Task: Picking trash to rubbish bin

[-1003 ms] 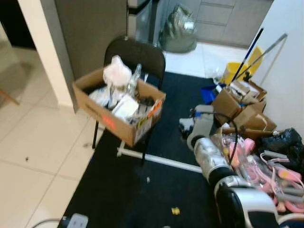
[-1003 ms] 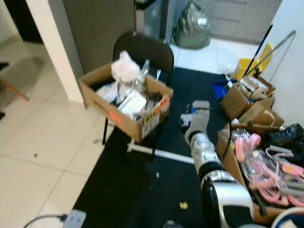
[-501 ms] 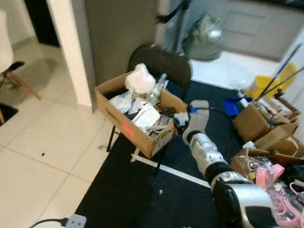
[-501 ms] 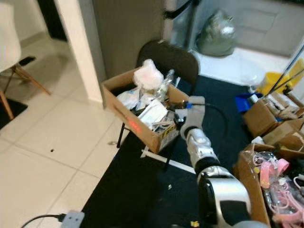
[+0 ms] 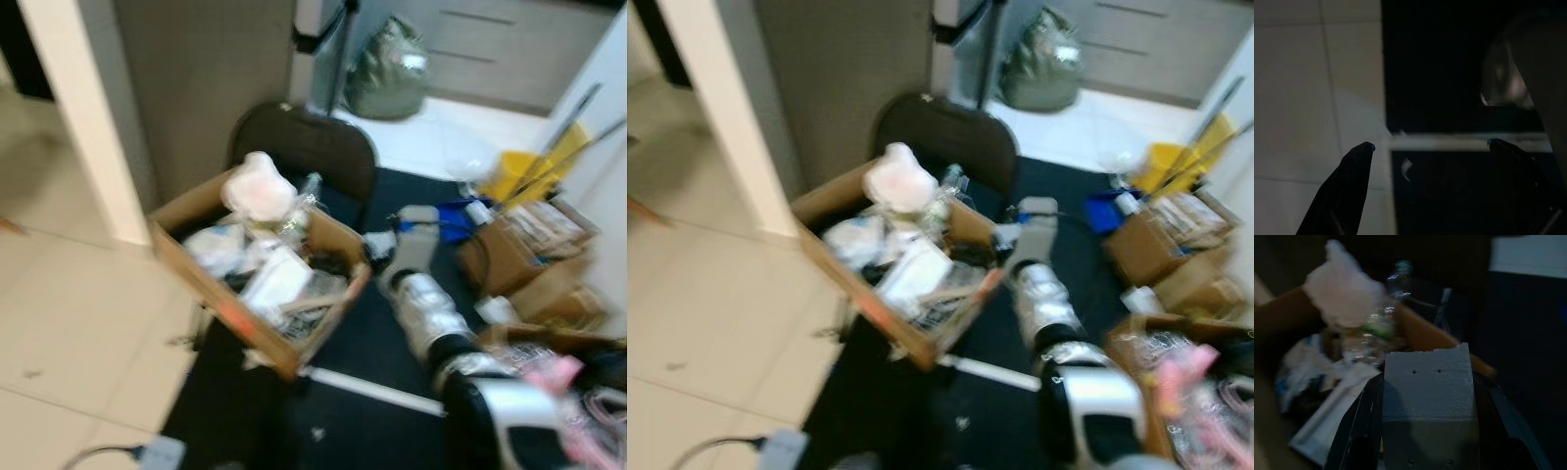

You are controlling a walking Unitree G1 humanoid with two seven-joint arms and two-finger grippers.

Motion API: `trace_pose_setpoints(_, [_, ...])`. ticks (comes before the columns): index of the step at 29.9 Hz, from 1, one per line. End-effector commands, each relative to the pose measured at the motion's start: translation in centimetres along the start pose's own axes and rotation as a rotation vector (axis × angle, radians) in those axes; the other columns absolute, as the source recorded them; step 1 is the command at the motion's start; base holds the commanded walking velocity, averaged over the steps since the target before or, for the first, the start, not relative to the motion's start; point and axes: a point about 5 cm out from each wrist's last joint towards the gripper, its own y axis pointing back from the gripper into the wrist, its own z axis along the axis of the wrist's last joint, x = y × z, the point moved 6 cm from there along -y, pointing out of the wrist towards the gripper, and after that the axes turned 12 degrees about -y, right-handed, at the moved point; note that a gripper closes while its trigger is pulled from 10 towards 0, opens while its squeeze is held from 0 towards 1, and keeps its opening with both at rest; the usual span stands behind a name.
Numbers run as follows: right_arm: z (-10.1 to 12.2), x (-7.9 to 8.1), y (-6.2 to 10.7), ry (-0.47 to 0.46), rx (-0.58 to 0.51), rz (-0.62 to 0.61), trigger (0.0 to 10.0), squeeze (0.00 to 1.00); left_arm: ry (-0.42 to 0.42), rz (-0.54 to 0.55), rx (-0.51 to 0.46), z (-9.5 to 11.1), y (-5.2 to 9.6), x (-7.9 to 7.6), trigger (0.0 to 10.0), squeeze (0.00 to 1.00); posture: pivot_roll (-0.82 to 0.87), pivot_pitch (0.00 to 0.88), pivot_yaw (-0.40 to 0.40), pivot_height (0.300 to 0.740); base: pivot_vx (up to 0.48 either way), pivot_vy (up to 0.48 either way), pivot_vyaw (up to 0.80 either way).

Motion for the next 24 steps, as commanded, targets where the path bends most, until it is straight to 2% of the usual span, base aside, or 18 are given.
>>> trace_pose_setpoints(1, [-0.4,0.7,0.0,0.003,0.013,0.052,10.0,0.0,0.0,-0.014,0.023,-0.8,0.1,-0.5,10.0,0.0,0.15,0.004,-0.039,0.74,0.0,0.0,0.0])
trace_pose_setpoints(2, [-1.0,2.1,0.1,0.029,0.032,0.119,10.0,0.0,0.003,-0.013,0.023,-0.8,0.1,-0.5,10.0,0.0,0.15,0.002,-0.038,0.74,0.0,0.0,0.0])
trace_pose_setpoints(5, [-1.6,2.7,0.1,0.059,0.046,0.135,10.0,0.0,0.003,-0.014,0.022,-0.8,0.1,-0.6,10.0,0.0,0.15,0.002,-0.038,0.74,0.0,0.0,0.0])
trace_pose_setpoints(6, [-1.8,2.8,0.1,0.069,0.047,0.127,10.0,0.68,0.002,-0.018,0.021,-0.7,0.1,-0.7,10.0,0.0,0.15,0.002,-0.038,0.74,0.0,0.0,0.0])
trace_pose_setpoints(8, [-2.0,2.9,0.1,0.071,0.048,0.129,10.0,0.68,0.002,-0.019,0.02,-0.7,0.1,-0.7,10.0,0.0,0.15,0.004,-0.04,0.74,0.0,0.0,0.0])
trace_pose_setpoints(9, [-2.0,3.0,0.1,0.073,0.048,0.131,10.0,1.0,0.002,-0.019,0.02,-0.7,0.1,-0.7,10.0,0.0,0.15,0.004,-0.04,0.74,0.0,0.0,0.0])
trace_pose_setpoints(18, [-2.3,2.8,0.3,0.031,0.054,0.139,10.0,1.0,-0.002,-0.019,0.024,-0.8,0.1,-0.9,10.0,0.0,0.15,0.009,-0.036,0.74,0.0,0.0,0.0])
trace_pose_setpoints(20, [-2.3,1.0,0.5,0.013,0.061,0.068,10.0,1.0,-0.001,-0.016,0.027,-0.9,0.1,-0.9,10.0,0.0,0.15,0.01,-0.031,0.74,0.0,0.0,0.0])
trace_pose_setpoints(21, [-2.5,0.3,0.7,0.018,0.069,0.042,10.0,0.95,0.0,-0.015,0.028,-1.0,0.1,-0.9,10.0,0.0,0.15,0.01,-0.031,0.74,0.0,0.0,0.0])
trace_pose_setpoints(22, [-2.6,0.0,0.7,0.023,0.075,0.028,10.0,0.95,0.001,-0.015,0.029,-1.0,0.1,-0.9,10.0,0.0,0.15,0.01,-0.031,0.74,0.0,0.0,0.0])
trace_pose_setpoints(23, [-3.3,-1.6,1.2,0.05,0.102,-0.038,10.0,0.02,0.002,-0.015,0.028,-0.9,0.1,-0.9,10.0,0.0,0.15,0.01,-0.031,0.74,0.0,0.0,0.0])
trace_pose_setpoints(24, [-3.3,-1.6,1.2,0.05,0.102,-0.038,10.0,0.02,0.002,-0.015,0.028,-0.9,0.1,-0.9,10.0,0.0,0.15,0.01,-0.031,0.74,0.0,0.0,0.0])
